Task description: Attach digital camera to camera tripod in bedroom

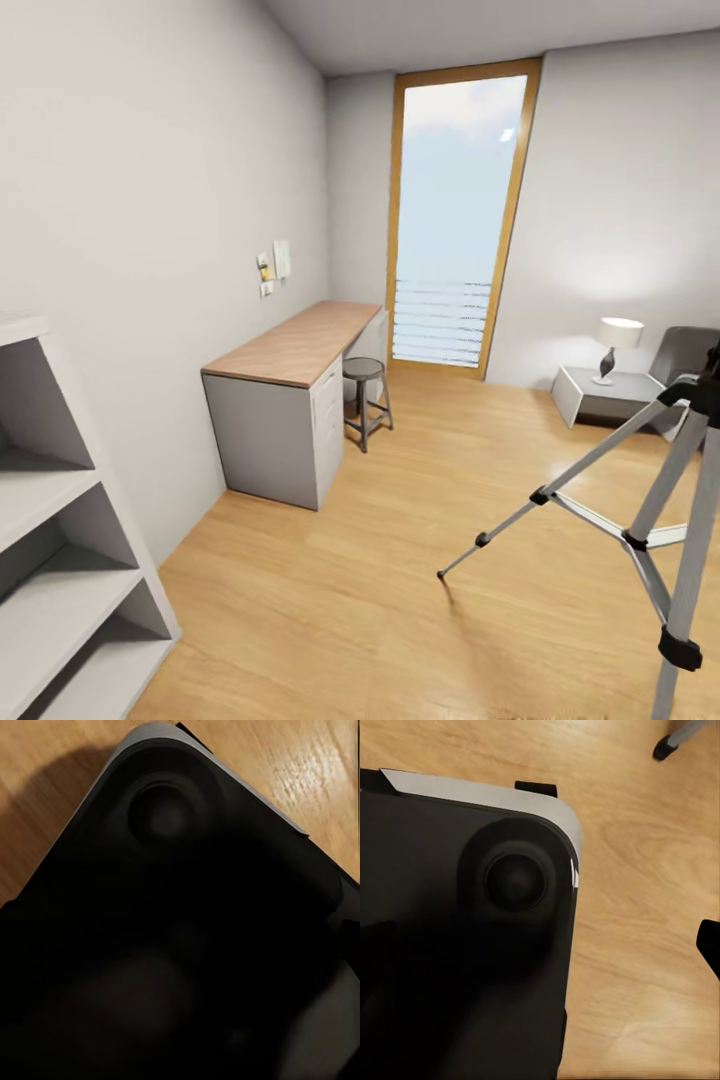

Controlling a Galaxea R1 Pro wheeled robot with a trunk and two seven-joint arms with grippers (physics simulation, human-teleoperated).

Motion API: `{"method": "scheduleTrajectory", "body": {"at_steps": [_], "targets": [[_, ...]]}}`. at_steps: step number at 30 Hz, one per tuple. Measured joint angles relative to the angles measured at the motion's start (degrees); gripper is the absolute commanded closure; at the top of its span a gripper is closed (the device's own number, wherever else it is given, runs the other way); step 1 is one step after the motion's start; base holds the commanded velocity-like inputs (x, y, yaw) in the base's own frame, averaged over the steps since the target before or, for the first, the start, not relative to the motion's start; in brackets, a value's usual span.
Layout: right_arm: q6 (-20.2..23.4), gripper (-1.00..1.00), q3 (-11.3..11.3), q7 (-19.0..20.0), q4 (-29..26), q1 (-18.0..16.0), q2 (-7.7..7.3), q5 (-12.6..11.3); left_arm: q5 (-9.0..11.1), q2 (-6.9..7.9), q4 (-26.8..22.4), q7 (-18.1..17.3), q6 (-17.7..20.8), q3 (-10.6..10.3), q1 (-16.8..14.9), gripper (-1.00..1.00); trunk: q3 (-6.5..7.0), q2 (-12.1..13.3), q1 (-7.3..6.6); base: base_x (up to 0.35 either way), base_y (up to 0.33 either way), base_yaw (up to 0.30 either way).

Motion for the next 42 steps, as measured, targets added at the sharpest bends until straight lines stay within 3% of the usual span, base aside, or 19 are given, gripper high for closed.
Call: {"method": "scheduleTrajectory", "body": {"at_steps": [21, 36, 42], "targets": [[0.1, -1.00, 0.2, 0.2, 0.0, 0.0, 0.03, 0.9, 0.0, 0.00, 0.0, 0.0, 0.1, 0.0, 0.0, -1.00, 0.00, 0.0, 0.00, 0.000, 0.000, -0.263], [0.1, -1.00, 0.1, 0.5, 0.0, 0.0, -0.17, 1.3, 0.0, 0.00, 0.0, 0.0, 0.0, 0.0, 0.0, -1.00, 0.00, 0.0, 0.00, 0.000, 0.003, -0.046], [0.1, -1.00, 0.1, 0.6, 0.0, 0.0, -0.23, 1.3, 0.0, -0.06, 0.0, 0.0, 0.0, 0.1, 0.0, -1.00, 0.00, 0.0, 0.00, 0.000, 0.197, -0.002]]}}
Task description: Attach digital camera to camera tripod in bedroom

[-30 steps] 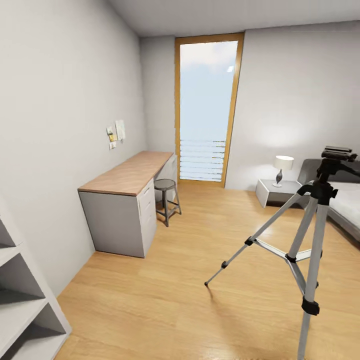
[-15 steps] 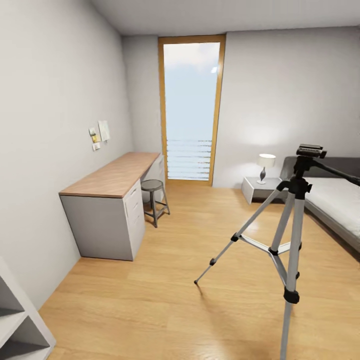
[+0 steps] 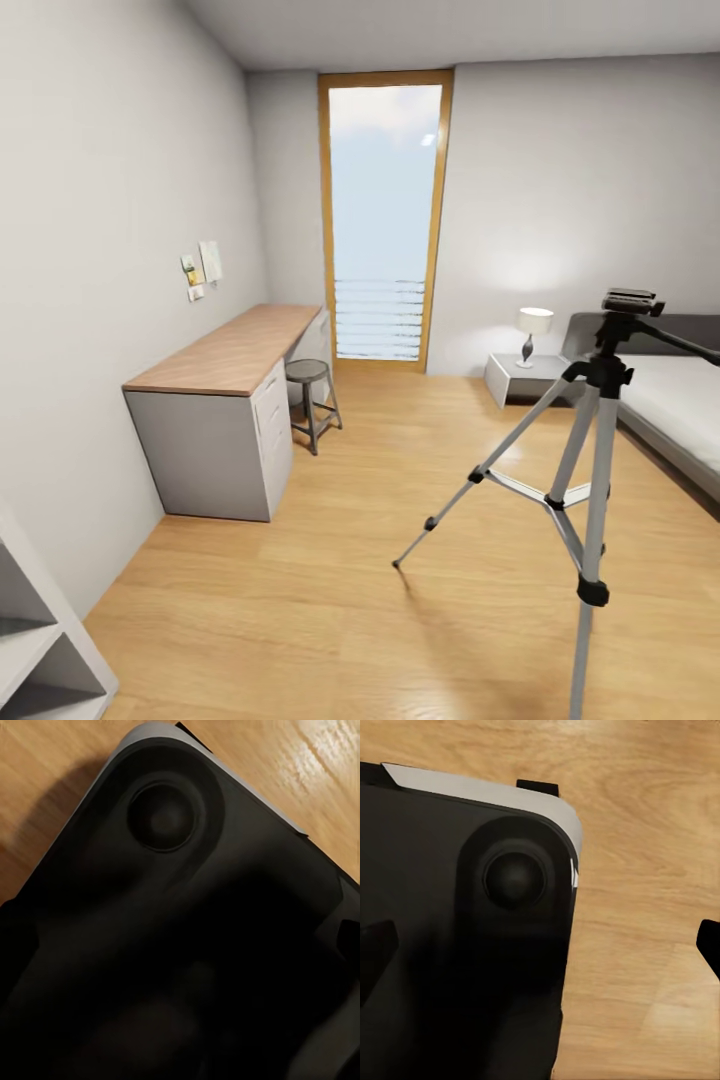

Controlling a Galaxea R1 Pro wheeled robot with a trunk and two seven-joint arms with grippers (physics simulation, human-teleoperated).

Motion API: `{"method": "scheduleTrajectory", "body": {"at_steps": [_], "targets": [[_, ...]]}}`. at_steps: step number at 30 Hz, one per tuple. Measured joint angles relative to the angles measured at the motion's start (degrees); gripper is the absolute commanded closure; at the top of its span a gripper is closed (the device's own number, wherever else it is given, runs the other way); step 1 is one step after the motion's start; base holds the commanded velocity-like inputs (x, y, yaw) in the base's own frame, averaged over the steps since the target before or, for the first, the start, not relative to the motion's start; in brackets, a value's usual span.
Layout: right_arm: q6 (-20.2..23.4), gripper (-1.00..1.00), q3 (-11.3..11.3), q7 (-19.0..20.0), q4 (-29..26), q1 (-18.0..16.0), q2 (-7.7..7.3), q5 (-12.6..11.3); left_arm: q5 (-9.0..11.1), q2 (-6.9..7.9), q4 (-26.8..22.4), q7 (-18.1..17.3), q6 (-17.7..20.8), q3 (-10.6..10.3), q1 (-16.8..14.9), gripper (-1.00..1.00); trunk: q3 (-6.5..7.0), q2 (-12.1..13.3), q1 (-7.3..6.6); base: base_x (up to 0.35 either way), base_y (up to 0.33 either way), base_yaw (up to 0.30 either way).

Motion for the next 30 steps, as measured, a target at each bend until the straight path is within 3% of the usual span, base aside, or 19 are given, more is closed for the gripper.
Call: {"method": "scheduleTrajectory", "body": {"at_steps": [10, 21, 30], "targets": [[-0.1, -1.00, 0.0, 0.0, 0.0, 0.0, -0.01, 0.0, 0.0, -0.02, 0.0, 0.0, 0.0, 0.0, 0.0, -1.00, 0.00, 0.0, 0.00, 0.000, 0.271, 0.000], [-0.2, -1.00, -0.1, -0.4, 0.0, 0.0, 0.11, -0.2, 0.0, -0.01, 0.0, 0.0, 0.0, 0.0, 0.0, -1.00, 0.00, 0.0, 0.00, 0.000, 0.044, -0.009], [0.2, -1.00, -0.2, -0.4, 0.0, 0.0, 0.32, -0.6, -0.1, 0.05, 0.0, 0.0, 0.0, -0.1, 0.0, -1.00, 0.00, 0.0, 0.00, 0.000, 0.004, -0.171]]}}
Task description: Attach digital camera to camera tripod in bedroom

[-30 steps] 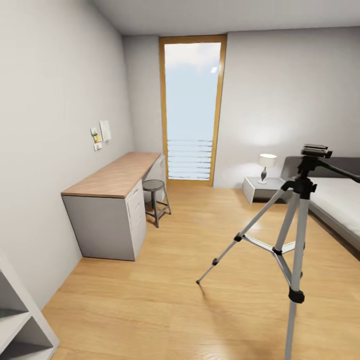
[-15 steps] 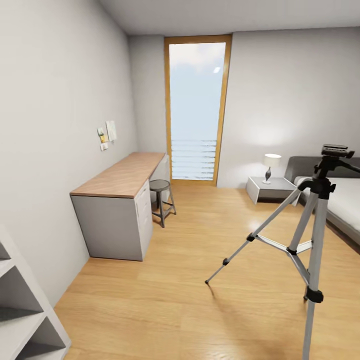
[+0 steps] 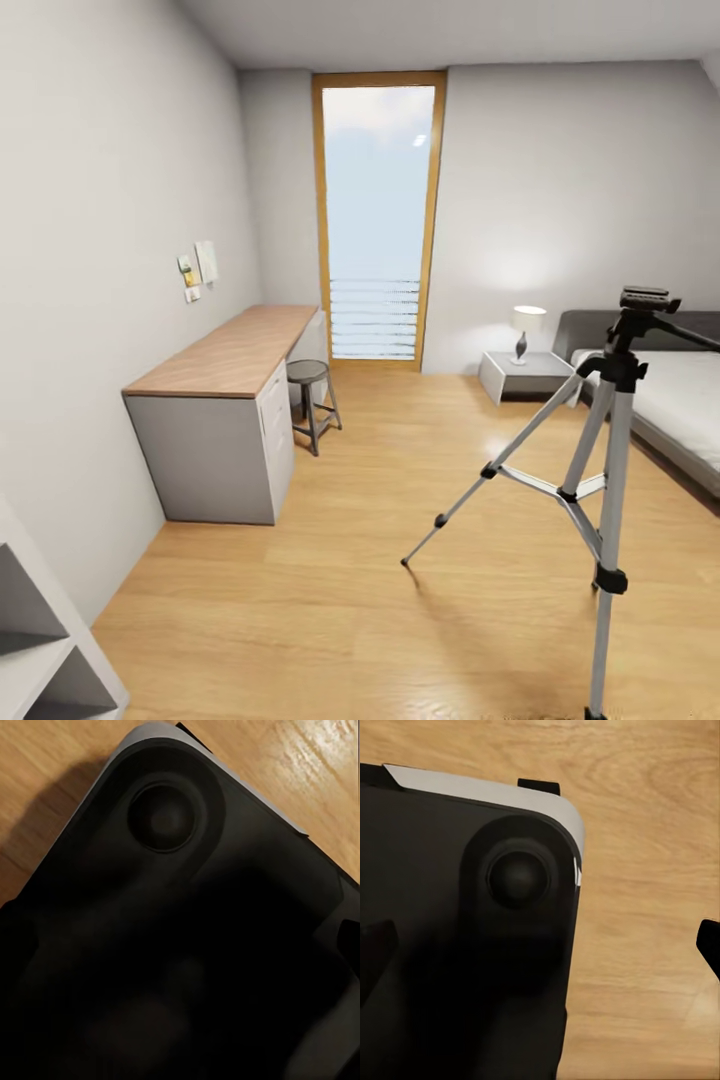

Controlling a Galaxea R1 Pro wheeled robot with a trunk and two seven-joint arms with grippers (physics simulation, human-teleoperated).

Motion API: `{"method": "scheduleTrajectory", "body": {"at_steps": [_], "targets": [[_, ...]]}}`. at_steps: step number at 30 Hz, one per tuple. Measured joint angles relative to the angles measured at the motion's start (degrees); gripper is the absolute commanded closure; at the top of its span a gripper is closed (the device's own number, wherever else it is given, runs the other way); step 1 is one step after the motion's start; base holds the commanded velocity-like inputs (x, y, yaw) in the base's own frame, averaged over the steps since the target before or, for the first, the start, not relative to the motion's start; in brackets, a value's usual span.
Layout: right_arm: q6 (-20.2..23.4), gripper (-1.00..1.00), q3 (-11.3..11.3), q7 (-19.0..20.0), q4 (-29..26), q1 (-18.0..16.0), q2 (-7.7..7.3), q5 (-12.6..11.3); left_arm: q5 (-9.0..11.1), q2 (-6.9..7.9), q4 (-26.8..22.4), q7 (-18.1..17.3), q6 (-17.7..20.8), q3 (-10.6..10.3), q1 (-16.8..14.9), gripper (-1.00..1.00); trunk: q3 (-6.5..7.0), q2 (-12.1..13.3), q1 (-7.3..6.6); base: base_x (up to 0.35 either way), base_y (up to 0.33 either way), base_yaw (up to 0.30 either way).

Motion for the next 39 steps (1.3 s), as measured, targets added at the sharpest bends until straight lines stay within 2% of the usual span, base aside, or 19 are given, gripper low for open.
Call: {"method": "scheduleTrajectory", "body": {"at_steps": [39], "targets": [[0.0, -1.00, 0.0, 0.1, 0.0, 0.0, 0.04, 0.0, 0.1, 0.01, 0.0, 0.0, 0.1, 0.0, 0.0, -1.00, 0.00, 0.0, 0.00, 0.000, 0.000, -0.239]]}}
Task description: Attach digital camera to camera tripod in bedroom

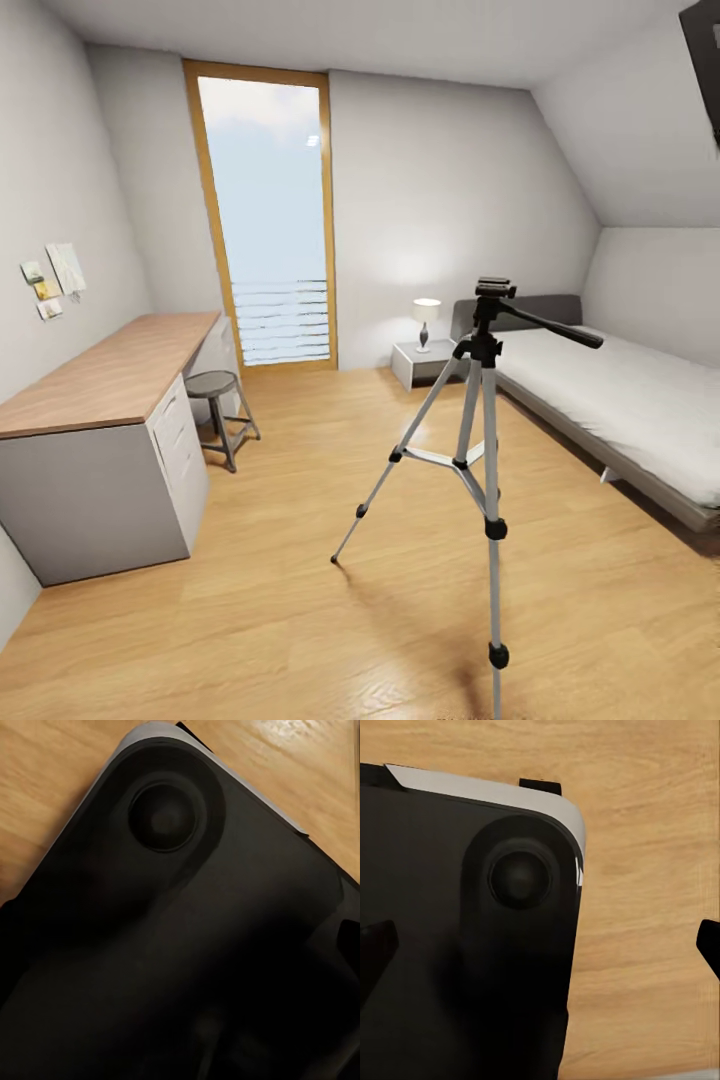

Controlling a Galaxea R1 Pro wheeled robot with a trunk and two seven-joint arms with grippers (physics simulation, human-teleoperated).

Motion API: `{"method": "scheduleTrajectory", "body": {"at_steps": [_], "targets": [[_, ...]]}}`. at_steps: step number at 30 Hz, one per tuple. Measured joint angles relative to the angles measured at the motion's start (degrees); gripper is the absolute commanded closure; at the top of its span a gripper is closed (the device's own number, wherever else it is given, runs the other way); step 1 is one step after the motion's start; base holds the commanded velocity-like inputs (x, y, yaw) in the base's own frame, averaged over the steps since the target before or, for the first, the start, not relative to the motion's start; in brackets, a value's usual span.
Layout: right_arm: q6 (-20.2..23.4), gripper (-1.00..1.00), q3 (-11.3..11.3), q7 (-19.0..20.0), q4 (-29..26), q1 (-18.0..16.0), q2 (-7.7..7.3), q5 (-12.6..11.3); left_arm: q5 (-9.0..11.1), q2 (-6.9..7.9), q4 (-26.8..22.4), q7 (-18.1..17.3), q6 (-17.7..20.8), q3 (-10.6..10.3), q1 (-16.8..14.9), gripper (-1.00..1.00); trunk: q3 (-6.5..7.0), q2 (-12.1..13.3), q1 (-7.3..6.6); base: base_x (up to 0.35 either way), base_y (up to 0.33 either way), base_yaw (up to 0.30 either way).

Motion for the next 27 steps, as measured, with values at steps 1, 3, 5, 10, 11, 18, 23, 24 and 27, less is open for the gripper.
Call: {"method": "scheduleTrajectory", "body": {"at_steps": [1, 3, 5, 10, 11, 18, 23, 24, 27], "targets": [[0.0, -1.00, 0.0, 0.0, 0.0, 0.0, 0.00, 0.0, 0.0, 0.00, 0.0, 0.0, 0.0, 0.0, 0.0, -1.00, 0.00, 0.0, 0.00, 0.000, 0.000, -0.240], [0.0, -1.00, 0.0, 0.0, 0.0, 0.0, 0.00, 0.0, 0.0, 0.00, 0.0, 0.0, 0.0, 0.0, 0.0, -1.00, 0.00, 0.0, 0.00, 0.000, 0.000, -0.240], [0.0, -1.00, 0.0, 0.0, 0.0, 0.0, 0.00, 0.0, 0.0, 0.00, 0.0, 0.0, 0.0, 0.0, 0.0, -1.00, 0.00, 0.0, 0.00, 0.000, 0.000, -0.208], [0.0, -1.00, 0.0, 0.0, 0.0, 0.0, -0.01, 0.0, 0.0, 0.00, 0.0, 0.0, 0.0, 0.0, 0.0, -1.00, 0.00, 0.0, 0.00, 0.000, 0.000, -0.089], [0.0, -1.00, 0.0, 0.0, 0.0, 0.0, -0.03, 0.0, 0.0, 0.00, 0.0, 0.0, 0.0, 0.0, 0.0, -1.00, 0.00, 0.0, 0.00, 0.000, 0.000, -0.040], [0.0, -1.00, 0.0, 0.0, 0.0, 0.0, -0.19, 0.0, 0.0, -0.06, 0.0, 0.0, 0.0, 0.0, 0.0, -1.00, 0.00, 0.0, 0.00, 0.000, 0.000, -0.018], [0.0, -1.00, 0.0, 0.1, 0.0, 0.0, -0.24, 0.0, 0.0, -0.08, 0.0, 0.0, -0.1, 0.1, 0.0, -1.00, 0.00, 0.0, 0.00, 0.000, 0.001, -0.005], [0.0, -1.00, 0.0, 0.1, 0.0, 0.0, -0.24, 0.0, 0.0, -0.08, 0.0, 0.0, -0.1, 0.1, 0.0, -1.00, 0.00, 0.0, 0.00, 0.000, 0.018, -0.002], [0.0, -1.00, 0.0, 0.2, 0.0, 0.0, -0.25, 0.1, 0.0, -0.08, 0.0, 0.0, 0.0, 0.1, 0.0, -1.00, 0.00, 0.0, 0.00, 0.000, 0.058, -0.001]]}}
